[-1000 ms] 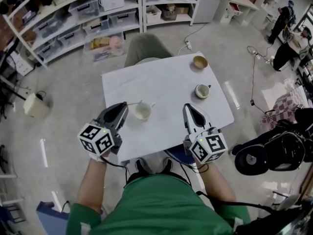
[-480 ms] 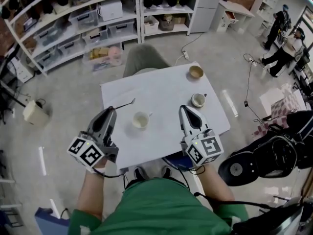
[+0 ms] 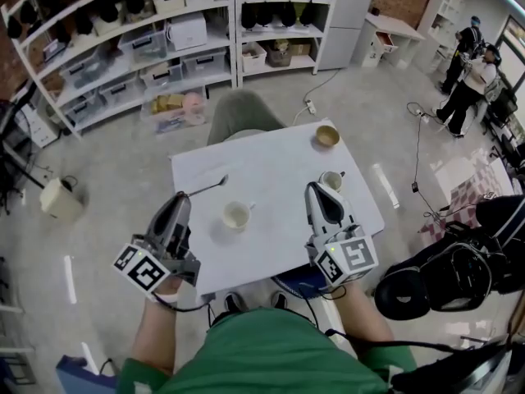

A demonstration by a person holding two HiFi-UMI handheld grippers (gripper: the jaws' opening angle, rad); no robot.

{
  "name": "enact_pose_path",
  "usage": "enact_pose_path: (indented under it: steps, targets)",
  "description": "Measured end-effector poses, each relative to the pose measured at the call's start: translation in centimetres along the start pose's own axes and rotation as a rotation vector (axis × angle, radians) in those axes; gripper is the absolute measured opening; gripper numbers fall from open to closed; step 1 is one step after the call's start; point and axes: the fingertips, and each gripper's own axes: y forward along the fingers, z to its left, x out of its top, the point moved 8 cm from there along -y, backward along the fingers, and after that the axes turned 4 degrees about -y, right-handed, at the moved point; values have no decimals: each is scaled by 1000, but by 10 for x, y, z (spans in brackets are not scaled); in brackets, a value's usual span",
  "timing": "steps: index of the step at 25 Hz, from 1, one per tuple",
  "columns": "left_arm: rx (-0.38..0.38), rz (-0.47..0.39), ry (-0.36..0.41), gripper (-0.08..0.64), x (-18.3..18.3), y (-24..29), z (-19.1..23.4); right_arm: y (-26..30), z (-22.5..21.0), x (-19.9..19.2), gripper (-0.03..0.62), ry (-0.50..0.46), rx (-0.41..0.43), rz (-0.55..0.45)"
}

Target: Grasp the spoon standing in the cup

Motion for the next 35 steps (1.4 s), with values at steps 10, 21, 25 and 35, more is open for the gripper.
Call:
enact_pose_path:
  steps: [10, 21, 25, 35]
  targets:
    - [45, 5, -76, 58, -7, 14, 15, 15, -16, -5, 23, 24, 6, 33]
    - [70, 1, -92, 60, -3, 19, 16, 23, -27, -2, 23, 57, 9, 40]
    - [67, -1, -93, 58, 5, 27, 15, 28, -35, 6, 23, 57, -7, 35]
    - [62, -16, -115, 60, 0, 18, 17, 22, -31, 1, 23, 49, -14, 33]
